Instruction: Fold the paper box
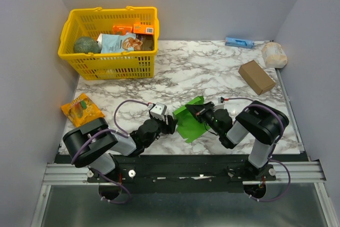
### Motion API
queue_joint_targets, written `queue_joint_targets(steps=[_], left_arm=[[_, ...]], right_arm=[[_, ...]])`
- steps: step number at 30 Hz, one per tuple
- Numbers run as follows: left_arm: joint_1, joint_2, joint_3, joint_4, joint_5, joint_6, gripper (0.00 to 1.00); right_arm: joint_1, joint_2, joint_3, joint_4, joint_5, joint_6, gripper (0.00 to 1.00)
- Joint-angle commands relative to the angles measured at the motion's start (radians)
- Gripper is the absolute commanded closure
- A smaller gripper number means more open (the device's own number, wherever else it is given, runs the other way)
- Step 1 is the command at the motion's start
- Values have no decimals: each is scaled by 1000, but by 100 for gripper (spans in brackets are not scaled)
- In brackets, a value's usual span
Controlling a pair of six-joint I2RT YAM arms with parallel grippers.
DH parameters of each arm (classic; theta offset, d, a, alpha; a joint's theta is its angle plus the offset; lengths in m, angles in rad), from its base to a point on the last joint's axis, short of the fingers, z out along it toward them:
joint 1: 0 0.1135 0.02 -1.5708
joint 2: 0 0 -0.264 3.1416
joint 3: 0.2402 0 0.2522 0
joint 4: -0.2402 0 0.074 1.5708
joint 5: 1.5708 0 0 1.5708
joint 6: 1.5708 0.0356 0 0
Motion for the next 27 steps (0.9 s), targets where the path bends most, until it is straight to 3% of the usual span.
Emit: queue_joint_targets(steps=[1,17,27], left_arm=[[-2,25,1,82,-48,-11,27],[-2,73,16,104,-78,-21,16],[-2,84,22,124,-68,-11,15]], right_arm=[[6,19,-28,100,-14,-24,99],[6,22,-25,98,-17,-21,99],[6,22,-22,95,-18,-17,99]])
